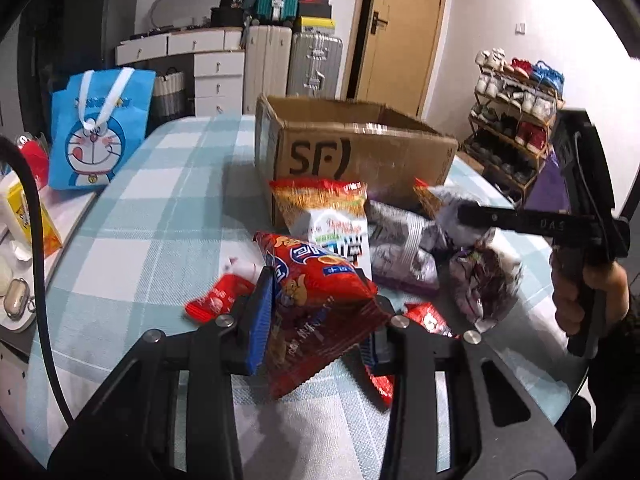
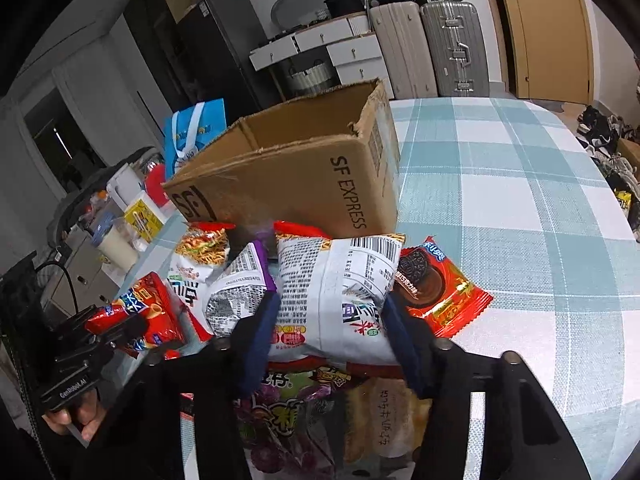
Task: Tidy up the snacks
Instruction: 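Carry both held bags over the cardboard box and open both tools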
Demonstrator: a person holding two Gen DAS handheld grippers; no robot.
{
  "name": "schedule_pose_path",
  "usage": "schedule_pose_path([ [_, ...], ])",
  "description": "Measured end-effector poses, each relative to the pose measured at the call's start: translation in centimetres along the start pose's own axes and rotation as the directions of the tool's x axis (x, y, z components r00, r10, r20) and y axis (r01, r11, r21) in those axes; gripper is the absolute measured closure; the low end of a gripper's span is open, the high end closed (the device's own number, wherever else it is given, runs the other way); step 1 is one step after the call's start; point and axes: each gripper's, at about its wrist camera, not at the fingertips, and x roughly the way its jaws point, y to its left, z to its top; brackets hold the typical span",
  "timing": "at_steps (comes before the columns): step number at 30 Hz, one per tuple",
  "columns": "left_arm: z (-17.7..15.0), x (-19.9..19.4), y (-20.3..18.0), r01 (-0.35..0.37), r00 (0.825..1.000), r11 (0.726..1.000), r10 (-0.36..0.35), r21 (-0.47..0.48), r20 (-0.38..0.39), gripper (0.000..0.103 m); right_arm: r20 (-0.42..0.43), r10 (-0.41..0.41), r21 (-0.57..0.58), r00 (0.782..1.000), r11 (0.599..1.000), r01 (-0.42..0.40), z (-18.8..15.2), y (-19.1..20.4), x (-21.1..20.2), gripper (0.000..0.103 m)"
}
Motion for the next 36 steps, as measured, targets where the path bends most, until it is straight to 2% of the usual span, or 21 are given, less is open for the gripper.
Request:
schedule_pose_path([
  [3, 0.9, -0.9, 0.3, 0.005, 0.999, 1.0, -0.005, -0.019, 0.034, 0.07, 0.03, 0.005, 0.001, 1.0, 1.0, -0.005, -0.2, -0.1, -0.8, 0.06],
  [8, 2.3, -1.9, 0.1, 0.009, 0.996, 1.0, -0.006, -0.027, 0.085, 0.07, 0.084, 0.008, -0.022, 0.996, 1.0, -0.006, -0.3, 0.4, -2.5, 0.061],
  [19, 5.2, -1.2, -0.7, 0.011, 0.992, 0.999, -0.006, -0.04, 0.125, 0.07, 0.22, 0.056, -0.07, 0.974, 0.997, -0.041, 0.5, 2.2, -6.6, 0.061],
  [36, 10.7, 1.2, -1.2, 0.003, 0.982, 0.999, 0.007, -0.049, 0.186, 0.07, 0.272, 0.076, -0.071, 0.959, 0.996, -0.059, 4.5, 3.2, -7.1, 0.061],
])
